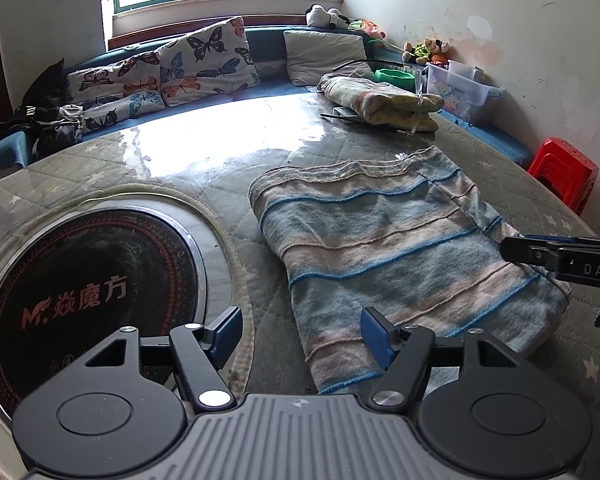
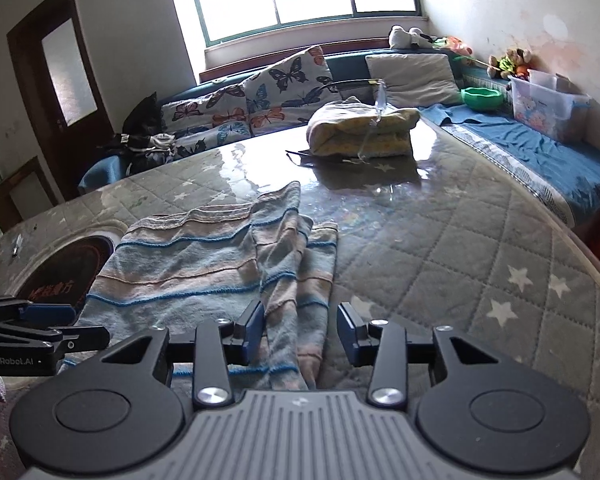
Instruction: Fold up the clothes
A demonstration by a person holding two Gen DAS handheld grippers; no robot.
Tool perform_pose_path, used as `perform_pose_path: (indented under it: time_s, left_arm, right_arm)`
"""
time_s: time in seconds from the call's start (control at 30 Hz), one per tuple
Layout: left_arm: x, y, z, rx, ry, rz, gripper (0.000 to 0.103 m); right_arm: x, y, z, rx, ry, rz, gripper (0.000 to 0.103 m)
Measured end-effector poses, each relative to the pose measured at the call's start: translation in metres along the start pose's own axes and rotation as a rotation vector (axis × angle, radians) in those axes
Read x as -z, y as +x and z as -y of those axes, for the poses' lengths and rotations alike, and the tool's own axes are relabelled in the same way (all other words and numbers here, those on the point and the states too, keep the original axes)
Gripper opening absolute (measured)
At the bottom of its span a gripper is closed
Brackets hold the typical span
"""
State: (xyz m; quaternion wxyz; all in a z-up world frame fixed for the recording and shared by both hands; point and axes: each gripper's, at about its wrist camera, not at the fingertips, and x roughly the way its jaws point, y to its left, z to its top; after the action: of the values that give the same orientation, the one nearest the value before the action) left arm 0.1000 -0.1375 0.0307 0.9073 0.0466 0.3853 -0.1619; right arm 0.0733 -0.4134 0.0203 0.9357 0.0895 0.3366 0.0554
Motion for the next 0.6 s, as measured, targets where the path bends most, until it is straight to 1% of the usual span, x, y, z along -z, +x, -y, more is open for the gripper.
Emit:
perform_pose_path:
  time_s: [0.1, 0.33, 0.47, 0.53, 0.6]
  left_arm:
    - [0.004, -0.003, 0.0, -0.002, 0.006, 0.002, 0.071]
    - [0.012, -0.009, 0.004, 0.001, 0.013, -0.002, 0.077]
    - [0.016, -0.014, 0.007, -0.002, 0.022, 0.006, 0.086]
    - [0.018, -0.017, 0.009, -0.002, 0.028, 0.009, 0.087]
    - [0.02, -0.019, 0.012, -0.002, 0.033, 0.011, 0.091]
  right_arm:
    - [0.006, -0.006, 0.003, 0.003, 0.014, 0.006, 0.044]
    - [0.02, -0.02, 0.006, 0.023, 0.017, 0.01, 0.045]
    - [0.024, -0.028, 0.002, 0.034, 0.004, 0.022, 0.045]
    - [0.027, -0.031, -0.002, 0.043, -0.017, 0.027, 0.045]
    - [0.029, -0.035, -0.004, 0.05, -0.036, 0.031, 0.048]
